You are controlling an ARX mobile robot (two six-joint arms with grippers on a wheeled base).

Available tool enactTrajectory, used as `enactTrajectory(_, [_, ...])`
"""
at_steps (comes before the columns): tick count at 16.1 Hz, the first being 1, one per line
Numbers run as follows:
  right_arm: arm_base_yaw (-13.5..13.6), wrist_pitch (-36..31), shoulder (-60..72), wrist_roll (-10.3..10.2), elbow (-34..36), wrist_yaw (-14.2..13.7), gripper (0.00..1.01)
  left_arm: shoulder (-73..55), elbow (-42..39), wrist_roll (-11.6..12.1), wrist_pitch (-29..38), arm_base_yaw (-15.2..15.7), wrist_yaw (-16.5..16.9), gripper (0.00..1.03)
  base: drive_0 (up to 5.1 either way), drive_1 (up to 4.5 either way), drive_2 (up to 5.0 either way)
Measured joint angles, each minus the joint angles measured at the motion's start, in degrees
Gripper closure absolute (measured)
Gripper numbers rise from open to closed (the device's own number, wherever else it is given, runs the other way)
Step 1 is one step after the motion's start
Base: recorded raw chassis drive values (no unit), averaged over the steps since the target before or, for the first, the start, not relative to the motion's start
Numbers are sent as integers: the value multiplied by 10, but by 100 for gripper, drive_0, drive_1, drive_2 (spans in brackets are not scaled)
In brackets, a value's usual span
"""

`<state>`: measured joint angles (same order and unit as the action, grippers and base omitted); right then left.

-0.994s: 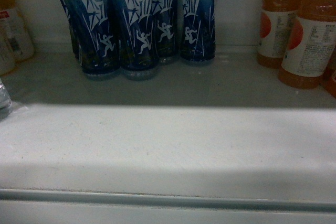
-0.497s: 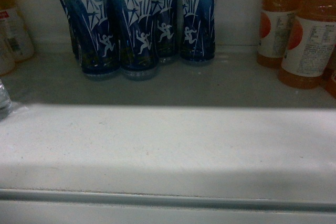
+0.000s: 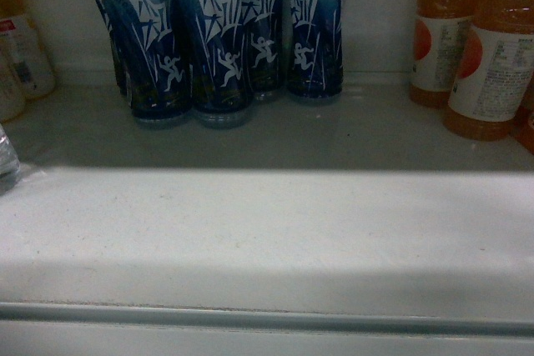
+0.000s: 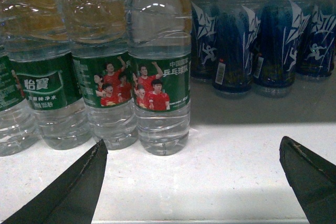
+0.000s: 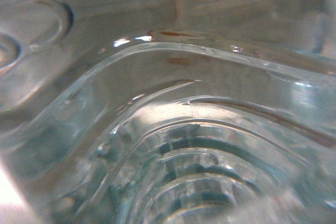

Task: Move water from second to third shelf

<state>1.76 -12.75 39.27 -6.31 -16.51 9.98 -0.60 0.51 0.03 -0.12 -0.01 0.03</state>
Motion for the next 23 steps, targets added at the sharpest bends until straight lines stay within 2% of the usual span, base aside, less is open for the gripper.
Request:
enactTrajectory(2, [0,-1,0,0,0,-2,58,0,0,0,0,0,0,5,0,0,0])
enactTrajectory(23, [0,2,0,0,0,1,58,0,0,0,-1,0,-1,5,-486,165,307])
